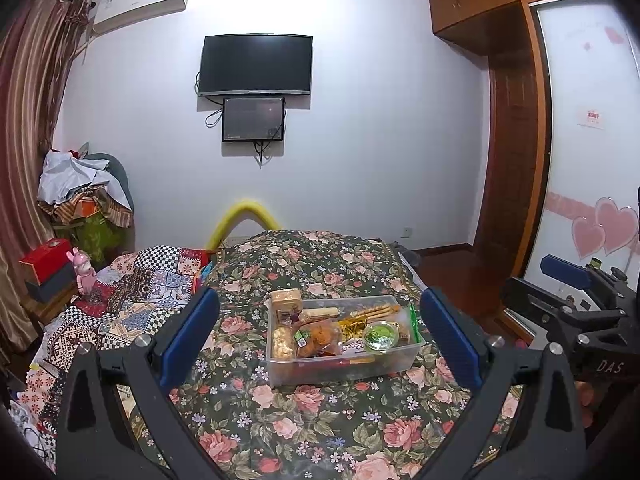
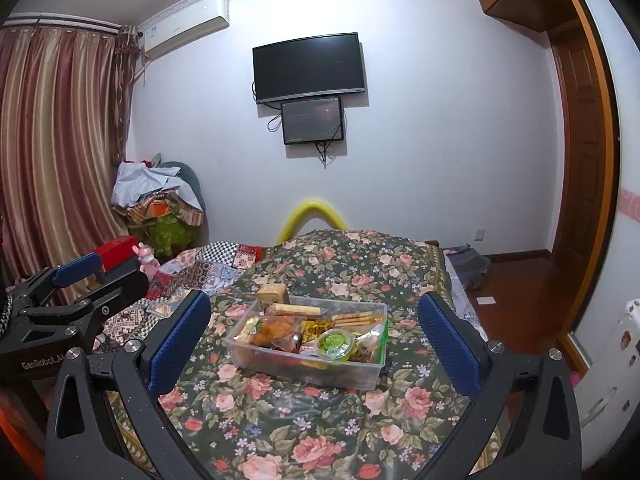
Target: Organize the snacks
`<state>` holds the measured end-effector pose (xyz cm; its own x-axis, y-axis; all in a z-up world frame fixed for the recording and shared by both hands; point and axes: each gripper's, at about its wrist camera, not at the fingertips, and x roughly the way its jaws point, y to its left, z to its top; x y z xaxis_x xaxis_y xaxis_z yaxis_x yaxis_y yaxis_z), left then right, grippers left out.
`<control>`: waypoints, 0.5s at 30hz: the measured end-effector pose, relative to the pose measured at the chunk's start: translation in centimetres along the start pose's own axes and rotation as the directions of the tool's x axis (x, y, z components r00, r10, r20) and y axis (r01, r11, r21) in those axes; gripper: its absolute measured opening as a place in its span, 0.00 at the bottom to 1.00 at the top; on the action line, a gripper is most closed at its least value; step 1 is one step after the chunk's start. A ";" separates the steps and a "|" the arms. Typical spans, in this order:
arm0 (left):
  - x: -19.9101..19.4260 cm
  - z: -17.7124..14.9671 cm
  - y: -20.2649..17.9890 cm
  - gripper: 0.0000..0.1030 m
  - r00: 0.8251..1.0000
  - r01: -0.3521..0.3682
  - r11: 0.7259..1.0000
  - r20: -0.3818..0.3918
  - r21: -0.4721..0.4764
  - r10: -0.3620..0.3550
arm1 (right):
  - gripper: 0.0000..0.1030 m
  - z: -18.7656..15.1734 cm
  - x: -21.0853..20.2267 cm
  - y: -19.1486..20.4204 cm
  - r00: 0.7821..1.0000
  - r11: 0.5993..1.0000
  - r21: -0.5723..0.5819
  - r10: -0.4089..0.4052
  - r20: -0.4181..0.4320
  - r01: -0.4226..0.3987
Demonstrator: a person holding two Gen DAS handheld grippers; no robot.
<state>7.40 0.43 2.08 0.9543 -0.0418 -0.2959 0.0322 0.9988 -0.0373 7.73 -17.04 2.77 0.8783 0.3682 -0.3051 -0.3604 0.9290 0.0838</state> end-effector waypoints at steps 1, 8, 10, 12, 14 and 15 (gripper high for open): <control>0.0 0.0 0.0 0.99 1.000 0.000 1.000 0.000 0.000 0.000 | 1.00 0.0 0.0 0.0 1.000 1.000 -0.001 -0.002 0.000 0.002; 0.0 -0.1 -0.1 0.99 1.000 0.003 1.000 -0.002 0.001 -0.003 | 1.00 -0.1 0.0 0.0 1.000 1.000 0.000 -0.006 -0.005 0.006; 0.0 -0.2 -0.1 0.99 1.000 0.004 1.000 -0.001 0.000 -0.004 | 1.00 -0.1 -0.1 0.1 1.000 1.000 -0.001 -0.009 -0.005 0.009; 0.0 -0.2 -0.1 0.99 1.000 0.003 1.000 -0.001 0.000 -0.003 | 1.00 -0.1 0.0 0.1 1.000 1.000 -0.001 -0.010 -0.007 0.010; 0.1 -0.2 -0.2 0.99 1.000 0.006 1.000 -0.002 -0.003 -0.006 | 1.00 -0.1 0.0 0.1 1.000 1.000 0.000 -0.011 -0.008 0.011; 0.1 -0.2 -0.2 0.99 1.000 0.007 1.000 -0.003 -0.004 -0.007 | 1.00 -0.1 0.0 0.0 1.000 1.000 0.002 -0.010 -0.009 0.010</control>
<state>7.42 0.23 1.90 0.9533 -0.0487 -0.2981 0.0374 0.9983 -0.0436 7.71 -17.00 2.66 0.8790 0.3586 -0.3142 -0.3511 0.9327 0.0823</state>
